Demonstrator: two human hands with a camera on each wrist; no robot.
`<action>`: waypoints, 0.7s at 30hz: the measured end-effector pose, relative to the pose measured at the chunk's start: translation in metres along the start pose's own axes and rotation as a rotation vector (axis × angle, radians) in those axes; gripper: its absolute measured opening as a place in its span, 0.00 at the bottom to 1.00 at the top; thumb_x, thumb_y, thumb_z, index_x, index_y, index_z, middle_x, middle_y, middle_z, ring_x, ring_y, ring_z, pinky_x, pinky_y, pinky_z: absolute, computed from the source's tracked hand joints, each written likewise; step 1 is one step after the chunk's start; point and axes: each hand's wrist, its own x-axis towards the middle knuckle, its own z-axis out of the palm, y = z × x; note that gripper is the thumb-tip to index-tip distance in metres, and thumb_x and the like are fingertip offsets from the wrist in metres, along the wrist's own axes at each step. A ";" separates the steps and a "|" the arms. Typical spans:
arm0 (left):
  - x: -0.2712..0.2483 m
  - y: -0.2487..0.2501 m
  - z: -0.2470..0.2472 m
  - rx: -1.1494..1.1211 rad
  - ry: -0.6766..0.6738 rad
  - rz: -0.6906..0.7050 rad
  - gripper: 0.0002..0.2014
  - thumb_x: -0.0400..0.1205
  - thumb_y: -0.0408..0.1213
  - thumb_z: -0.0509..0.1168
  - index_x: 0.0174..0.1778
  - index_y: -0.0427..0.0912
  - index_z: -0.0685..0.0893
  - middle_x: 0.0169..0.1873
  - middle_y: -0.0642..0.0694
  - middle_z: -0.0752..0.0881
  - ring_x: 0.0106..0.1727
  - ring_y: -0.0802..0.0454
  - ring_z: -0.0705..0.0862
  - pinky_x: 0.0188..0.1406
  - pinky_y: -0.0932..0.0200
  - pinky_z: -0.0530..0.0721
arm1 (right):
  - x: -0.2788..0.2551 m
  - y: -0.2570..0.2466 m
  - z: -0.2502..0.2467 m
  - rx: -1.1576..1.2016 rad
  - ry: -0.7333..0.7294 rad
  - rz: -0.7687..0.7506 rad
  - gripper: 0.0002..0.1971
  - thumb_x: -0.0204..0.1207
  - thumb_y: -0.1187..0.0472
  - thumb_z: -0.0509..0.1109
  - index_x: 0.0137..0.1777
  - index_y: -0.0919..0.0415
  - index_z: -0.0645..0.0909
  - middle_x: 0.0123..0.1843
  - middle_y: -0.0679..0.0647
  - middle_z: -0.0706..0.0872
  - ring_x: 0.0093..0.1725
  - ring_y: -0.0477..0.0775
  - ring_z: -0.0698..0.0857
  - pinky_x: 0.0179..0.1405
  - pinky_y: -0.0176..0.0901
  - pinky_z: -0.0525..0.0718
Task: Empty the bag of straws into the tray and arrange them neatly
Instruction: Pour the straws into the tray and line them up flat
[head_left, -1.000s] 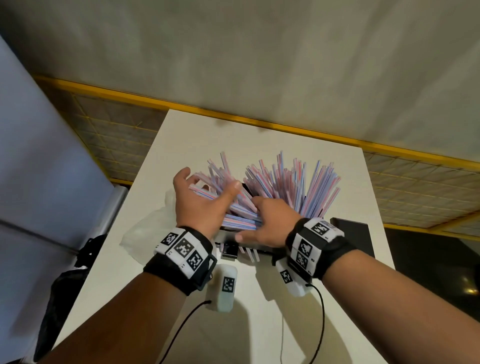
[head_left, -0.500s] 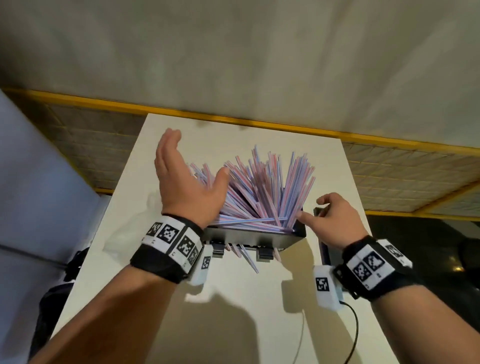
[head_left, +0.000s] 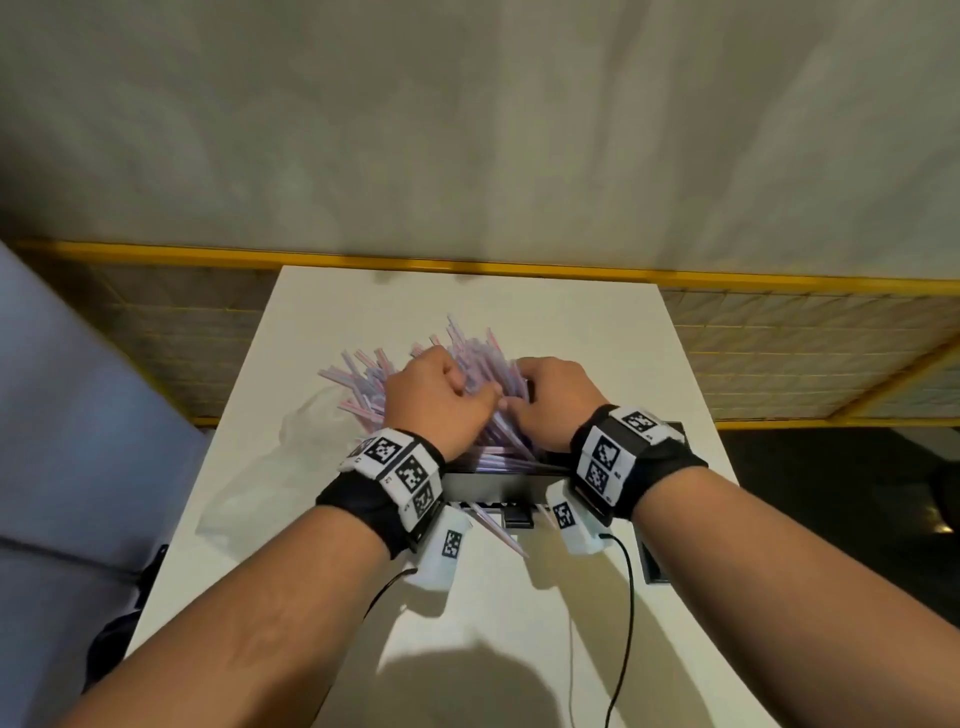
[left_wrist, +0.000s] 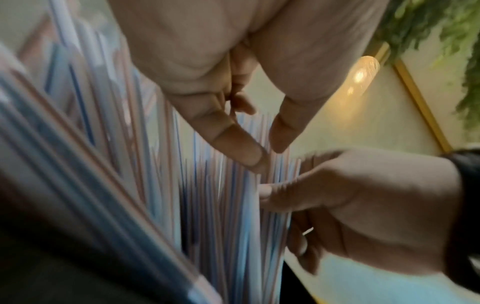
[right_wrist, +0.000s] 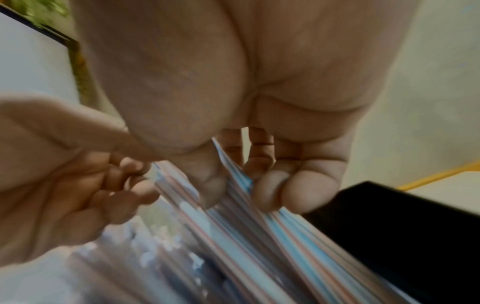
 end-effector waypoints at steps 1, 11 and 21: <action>-0.001 -0.001 -0.005 -0.002 0.040 0.003 0.16 0.72 0.42 0.78 0.33 0.44 0.75 0.27 0.52 0.81 0.31 0.54 0.80 0.28 0.67 0.71 | -0.002 -0.005 0.002 0.005 -0.011 -0.040 0.06 0.79 0.54 0.74 0.45 0.53 0.79 0.37 0.48 0.80 0.42 0.56 0.80 0.39 0.40 0.68; -0.008 -0.052 -0.059 -0.198 0.553 0.038 0.23 0.75 0.41 0.76 0.60 0.39 0.75 0.56 0.47 0.75 0.51 0.50 0.76 0.50 0.58 0.74 | -0.025 0.017 -0.004 0.025 -0.051 0.142 0.20 0.68 0.43 0.81 0.43 0.59 0.79 0.36 0.52 0.88 0.37 0.51 0.85 0.33 0.42 0.78; -0.008 -0.078 -0.012 -0.725 0.182 -0.504 0.49 0.68 0.79 0.65 0.61 0.33 0.78 0.47 0.44 0.83 0.49 0.42 0.81 0.59 0.46 0.80 | -0.015 0.021 0.010 -0.004 -0.185 0.045 0.24 0.73 0.38 0.76 0.37 0.62 0.87 0.30 0.57 0.85 0.32 0.52 0.82 0.31 0.42 0.75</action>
